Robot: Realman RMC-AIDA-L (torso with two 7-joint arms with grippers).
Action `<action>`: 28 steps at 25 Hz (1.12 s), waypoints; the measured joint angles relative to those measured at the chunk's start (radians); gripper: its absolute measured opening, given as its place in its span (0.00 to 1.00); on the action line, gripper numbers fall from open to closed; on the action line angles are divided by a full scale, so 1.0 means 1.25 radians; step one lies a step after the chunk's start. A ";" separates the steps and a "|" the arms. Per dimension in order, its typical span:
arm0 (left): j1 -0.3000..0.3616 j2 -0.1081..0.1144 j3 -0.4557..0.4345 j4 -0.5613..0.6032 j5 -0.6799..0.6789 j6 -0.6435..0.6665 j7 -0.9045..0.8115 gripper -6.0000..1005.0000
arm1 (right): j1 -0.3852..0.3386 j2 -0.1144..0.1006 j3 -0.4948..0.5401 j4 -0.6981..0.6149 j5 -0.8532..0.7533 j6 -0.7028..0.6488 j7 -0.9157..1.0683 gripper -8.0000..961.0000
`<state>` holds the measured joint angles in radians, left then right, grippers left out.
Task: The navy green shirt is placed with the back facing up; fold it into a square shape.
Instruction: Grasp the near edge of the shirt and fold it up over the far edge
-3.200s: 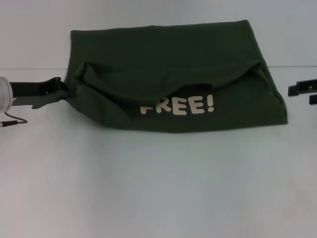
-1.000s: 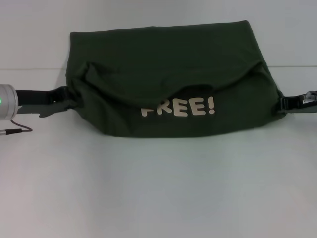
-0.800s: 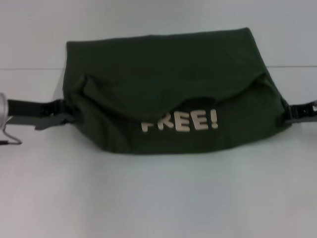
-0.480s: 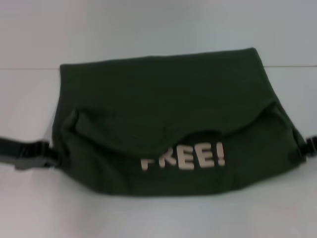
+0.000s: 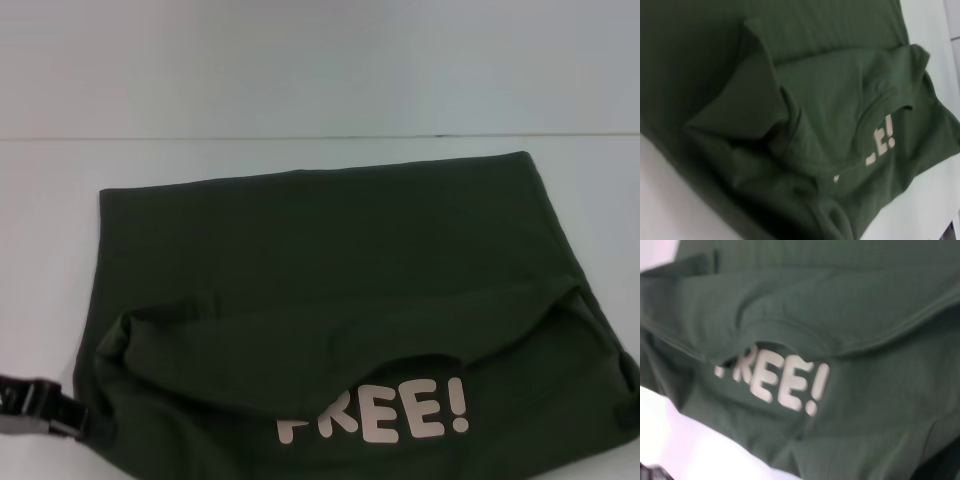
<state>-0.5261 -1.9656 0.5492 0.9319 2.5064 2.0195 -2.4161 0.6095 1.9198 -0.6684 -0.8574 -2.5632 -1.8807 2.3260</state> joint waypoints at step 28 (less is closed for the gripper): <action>-0.158 0.020 -0.081 -0.144 -0.014 -0.537 -0.143 0.01 | 0.115 0.052 0.032 0.136 0.184 0.774 0.092 0.15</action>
<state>-0.7235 -1.9412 0.4475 0.7520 2.4894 1.3487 -2.5953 0.7537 1.9844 -0.6289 -0.6877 -2.3332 -0.9133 2.4412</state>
